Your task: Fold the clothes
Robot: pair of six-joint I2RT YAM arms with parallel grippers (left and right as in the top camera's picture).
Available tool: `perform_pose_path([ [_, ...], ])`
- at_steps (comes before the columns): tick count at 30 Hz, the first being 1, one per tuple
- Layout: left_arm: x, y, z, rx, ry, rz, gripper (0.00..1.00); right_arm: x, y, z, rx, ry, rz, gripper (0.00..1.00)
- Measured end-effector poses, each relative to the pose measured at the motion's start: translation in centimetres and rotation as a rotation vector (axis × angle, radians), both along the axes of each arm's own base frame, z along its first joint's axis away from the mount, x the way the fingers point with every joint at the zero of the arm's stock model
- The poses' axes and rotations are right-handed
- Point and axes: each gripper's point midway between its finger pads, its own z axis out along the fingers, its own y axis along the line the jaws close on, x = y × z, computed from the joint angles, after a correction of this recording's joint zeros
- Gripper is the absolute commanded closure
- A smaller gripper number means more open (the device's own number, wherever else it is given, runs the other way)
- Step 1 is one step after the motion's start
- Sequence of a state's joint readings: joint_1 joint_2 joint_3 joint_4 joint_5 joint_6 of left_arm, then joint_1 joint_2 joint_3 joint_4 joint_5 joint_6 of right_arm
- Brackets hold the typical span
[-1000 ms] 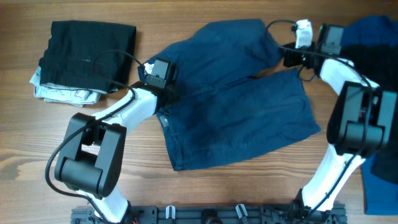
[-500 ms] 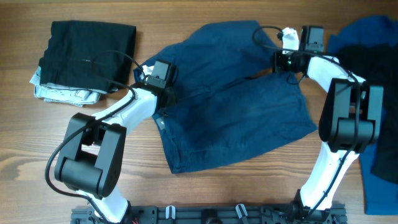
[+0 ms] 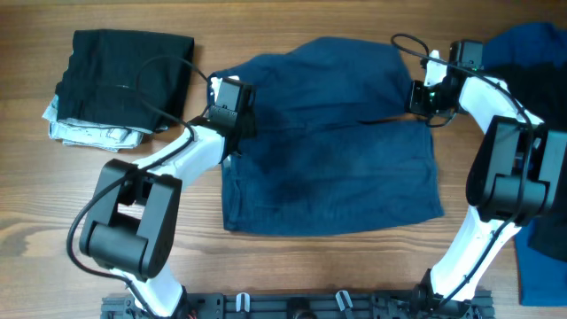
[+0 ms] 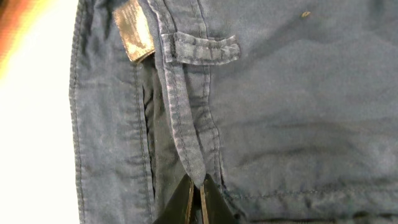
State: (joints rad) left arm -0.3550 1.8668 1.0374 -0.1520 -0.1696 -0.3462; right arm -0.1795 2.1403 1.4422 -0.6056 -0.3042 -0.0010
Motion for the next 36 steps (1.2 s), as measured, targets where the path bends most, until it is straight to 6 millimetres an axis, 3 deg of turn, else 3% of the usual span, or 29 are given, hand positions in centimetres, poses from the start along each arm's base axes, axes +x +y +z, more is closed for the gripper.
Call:
perform_pose_path([
  [5, 0.6, -0.4, -1.9, 0.009, 0.002, -0.035, 0.96, -0.8, -0.7, 0.2, -0.015, 0.037, -0.059, 0.96],
  [9, 1.0, -0.6, -2.1, 0.014, -0.004, -0.054, 0.96, -1.8, -1.8, 0.5, -0.082, 0.056, -0.093, 0.96],
  [14, 0.8, -0.2, -2.1, 0.046, 0.01, -0.058, 0.96, -2.7, -5.0, 2.9, -0.234, 0.044, -0.158, 0.96],
  [18, 0.3, 0.7, -2.1, 0.082, 0.037, -0.043, 0.96, -2.4, -6.0, 4.4, -0.282, 0.008, -0.181, 0.96],
  [19, 0.1, 0.9, -2.2, 0.09, 0.046, -0.039, 0.93, -2.3, -6.1, 4.5, -0.287, 0.003, -0.185, 0.96],
  [23, -0.4, 1.7, -2.1, 0.123, 0.067, -0.029, 0.52, -0.9, -5.8, 5.0, -0.265, -0.059, -0.172, 0.96],
  [26, -1.1, 2.5, -1.7, 0.145, 0.094, -0.013, 0.37, 0.2, -4.5, 5.6, -0.199, -0.116, -0.128, 0.96],
  [27, -1.5, 2.6, -1.1, 0.143, 0.102, -0.003, 0.36, 0.9, -3.9, 6.2, -0.164, -0.158, -0.107, 0.96],
  [28, -1.4, 2.5, -0.5, 0.138, 0.092, -0.004, 0.38, 1.4, -3.5, 6.8, -0.143, -0.188, -0.093, 0.96],
  [30, -0.5, 1.7, 2.2, 0.098, 0.026, -0.001, 0.52, 2.9, -2.3, 8.3, -0.087, -0.276, -0.051, 0.96],
  [31, 0.4, 1.2, 4.3, 0.065, -0.035, -0.001, 0.79, 3.5, -1.7, 9.0, -0.065, -0.317, -0.027, 0.96],
  [32, 1.4, 0.6, 6.6, 0.026, -0.105, -0.005, 0.91, 4.0, -1.2, 9.3, -0.051, -0.342, -0.011, 0.96],
  [33, 2.1, 0.2, 8.4, -0.004, -0.159, 0.001, 0.96, 4.5, -0.7, 9.8, -0.042, -0.371, 0.007, 0.95],
  [36, 3.9, -0.9, 13.4, -0.081, -0.307, -0.008, 0.96, 6.0, 1.5, 11.1, -0.031, -0.464, 0.085, 0.96],
])
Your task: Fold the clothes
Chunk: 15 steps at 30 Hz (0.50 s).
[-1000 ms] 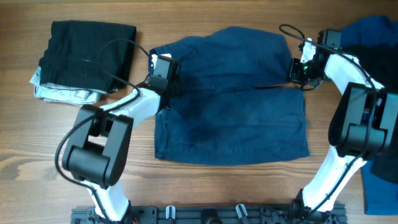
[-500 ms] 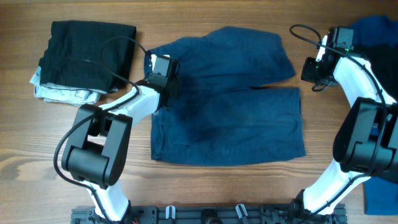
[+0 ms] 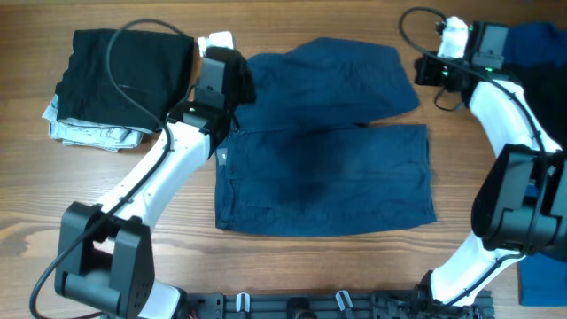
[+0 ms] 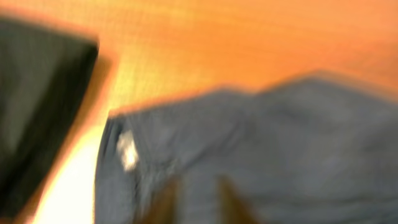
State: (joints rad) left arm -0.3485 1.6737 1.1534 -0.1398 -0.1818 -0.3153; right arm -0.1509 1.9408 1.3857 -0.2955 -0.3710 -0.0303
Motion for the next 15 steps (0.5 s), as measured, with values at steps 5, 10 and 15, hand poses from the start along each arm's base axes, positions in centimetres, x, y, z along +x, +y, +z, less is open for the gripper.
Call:
perform_pose_path([
  [5, 2.3, -1.5, -0.2, -0.067, -0.066, -0.017, 0.96, 1.9, 3.9, -0.2, -0.032, -0.09, 0.115, 0.96],
  [10, 3.6, -2.0, -8.5, -0.048, 0.039, -0.018, 0.96, 3.0, 5.5, -4.5, -0.061, -0.075, 0.153, 0.96],
  [15, 4.3, -0.4, -15.1, -0.045, 0.113, 0.024, 0.96, 3.1, 5.1, -9.5, -0.074, -0.018, 0.15, 0.96],
])
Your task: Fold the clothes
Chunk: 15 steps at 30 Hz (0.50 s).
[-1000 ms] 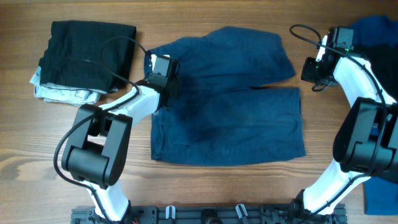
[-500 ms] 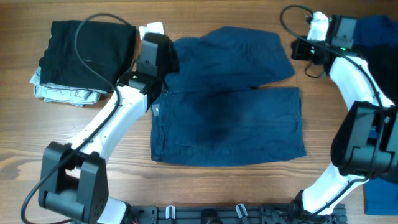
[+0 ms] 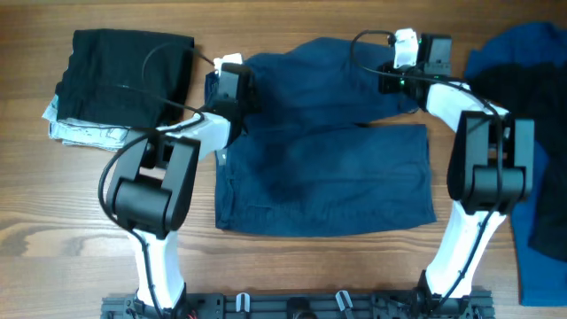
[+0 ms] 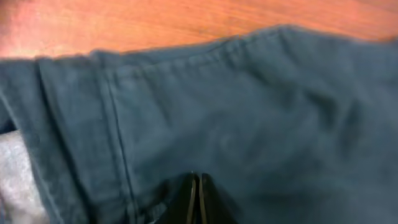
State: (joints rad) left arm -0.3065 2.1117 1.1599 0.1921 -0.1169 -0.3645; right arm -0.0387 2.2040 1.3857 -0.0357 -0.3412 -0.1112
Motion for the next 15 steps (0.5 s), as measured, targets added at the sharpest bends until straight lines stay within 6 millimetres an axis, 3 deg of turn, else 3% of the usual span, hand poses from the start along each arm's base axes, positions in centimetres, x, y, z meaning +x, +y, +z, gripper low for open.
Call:
perform_pose_path([
  [2, 0.4, 0.5, 0.3, -0.006, -0.012, 0.012, 0.96, -0.4, -0.4, -0.9, -0.018, 0.03, -0.017, 0.95],
  [10, 2.0, 4.4, 1.1, -0.039, -0.052, 0.083, 0.96, -3.1, -1.6, -1.3, -0.055, 0.189, -0.059, 0.96],
  [15, 3.3, 5.1, 2.3, -0.102, -0.109, 0.068, 0.96, -3.6, -2.9, -1.3, -0.033, 0.215, -0.092, 0.96],
])
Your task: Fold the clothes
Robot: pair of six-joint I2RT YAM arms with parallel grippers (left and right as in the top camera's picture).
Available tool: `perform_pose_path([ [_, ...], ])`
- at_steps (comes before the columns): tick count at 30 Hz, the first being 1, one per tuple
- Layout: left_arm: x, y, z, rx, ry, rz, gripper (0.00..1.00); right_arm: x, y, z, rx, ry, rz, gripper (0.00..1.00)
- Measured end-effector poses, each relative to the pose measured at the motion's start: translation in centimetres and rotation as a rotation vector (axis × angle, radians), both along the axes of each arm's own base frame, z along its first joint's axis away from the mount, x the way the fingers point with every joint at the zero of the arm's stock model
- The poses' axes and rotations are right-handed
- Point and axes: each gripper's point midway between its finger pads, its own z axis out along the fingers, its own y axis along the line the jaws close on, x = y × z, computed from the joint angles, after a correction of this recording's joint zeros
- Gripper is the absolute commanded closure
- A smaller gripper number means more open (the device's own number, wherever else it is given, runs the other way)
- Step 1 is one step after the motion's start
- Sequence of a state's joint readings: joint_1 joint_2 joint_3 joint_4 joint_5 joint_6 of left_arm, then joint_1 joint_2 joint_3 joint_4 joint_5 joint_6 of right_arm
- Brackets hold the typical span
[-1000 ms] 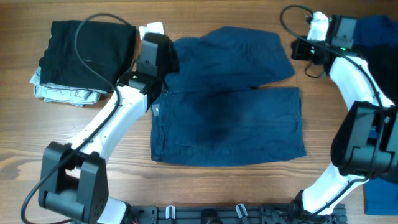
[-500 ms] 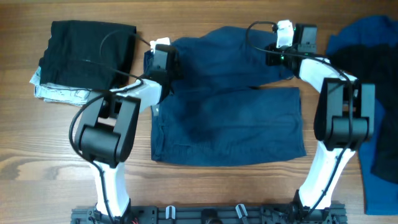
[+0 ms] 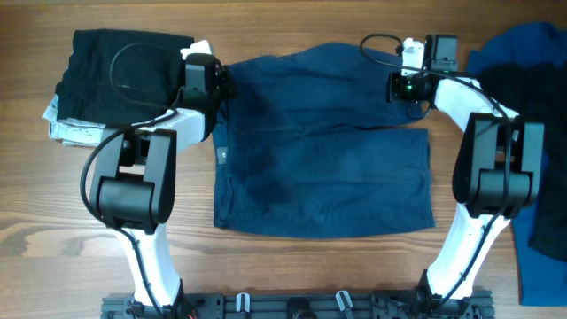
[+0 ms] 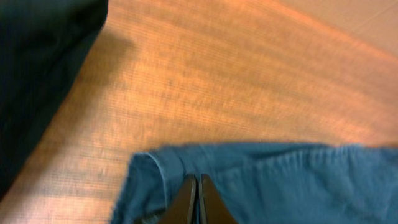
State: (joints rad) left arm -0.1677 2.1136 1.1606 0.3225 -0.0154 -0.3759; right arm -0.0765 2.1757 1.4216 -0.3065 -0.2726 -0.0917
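Observation:
A dark blue garment lies flat in the middle of the table, its far half a separate layer. At that layer's left corner my left gripper is shut on the hem. The left wrist view shows its fingertips pressed together on the blue cloth edge, with bare wood beyond. At the layer's right corner sits my right gripper, apparently shut on the cloth; its fingers are hidden from above.
A stack of folded clothes, black on top and pale grey below, lies just left of my left gripper. A heap of blue and black clothes fills the right edge. A black rail runs along the front.
My left gripper, still shut on the cloth, has moved a little left, towards the black stack. The far layer's left corner came with it and lies wider. The right gripper barely moved.
First my left gripper was shut on the waistband at the garment's left side and the right was at its right edge. Then both were farther back, the left open, the right off the cloth. Then both sat on the far layer's corners, which now lie spread apart.

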Motion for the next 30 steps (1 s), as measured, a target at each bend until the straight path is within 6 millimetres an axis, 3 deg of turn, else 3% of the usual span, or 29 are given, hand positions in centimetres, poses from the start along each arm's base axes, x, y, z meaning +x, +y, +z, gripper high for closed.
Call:
perform_pose_path([
  [6, 0.6, -0.8, 0.8, -0.033, -0.03, -0.037, 0.96, 1.2, -1.6, 0.5, -0.006, -0.063, -0.038, 0.91],
  [8, 0.7, -1.3, 1.0, -0.042, -0.006, -0.061, 0.96, 1.3, -2.2, 0.6, -0.017, -0.068, -0.051, 0.85],
  [10, 1.1, -1.7, 2.0, -0.05, 0.017, -0.079, 0.96, 1.0, -2.6, 1.4, -0.025, -0.06, -0.065, 0.71],
  [12, 0.4, -1.7, 3.2, -0.047, 0.066, -0.084, 0.96, 0.2, -2.7, 3.2, -0.035, -0.044, -0.068, 0.66],
  [16, -2.9, -1.4, 8.7, -0.047, 0.12, -0.091, 0.96, -3.7, -2.6, 10.9, -0.022, -0.001, -0.11, 0.64],
  [17, -4.6, -1.2, 11.5, -0.049, 0.132, -0.093, 0.96, -5.7, -2.5, 13.3, -0.017, 0.023, -0.126, 0.7],
  [19, -7.1, -0.8, 15.0, -0.054, 0.142, -0.089, 0.96, -8.7, -2.4, 16.9, -0.009, 0.046, -0.157, 0.81],
  [21, -9.7, -0.3, 16.8, -0.053, 0.186, -0.084, 0.96, -11.7, -2.4, 18.9, -0.005, 0.083, -0.195, 0.9],
  [23, -12.0, 0.0, 17.0, -0.05, 0.251, -0.08, 0.96, -13.7, -2.5, 18.9, -0.013, 0.144, -0.222, 0.95],
  [25, -13.8, 0.3, 15.5, -0.039, 0.349, -0.075, 0.95, -14.5, -2.7, 17.8, -0.021, 0.194, -0.242, 0.96],
  [30, -17.3, 0.7, 10.0, -0.016, 0.613, -0.064, 0.96, -16.5, -2.9, 12.2, -0.027, 0.328, -0.296, 0.96],
])
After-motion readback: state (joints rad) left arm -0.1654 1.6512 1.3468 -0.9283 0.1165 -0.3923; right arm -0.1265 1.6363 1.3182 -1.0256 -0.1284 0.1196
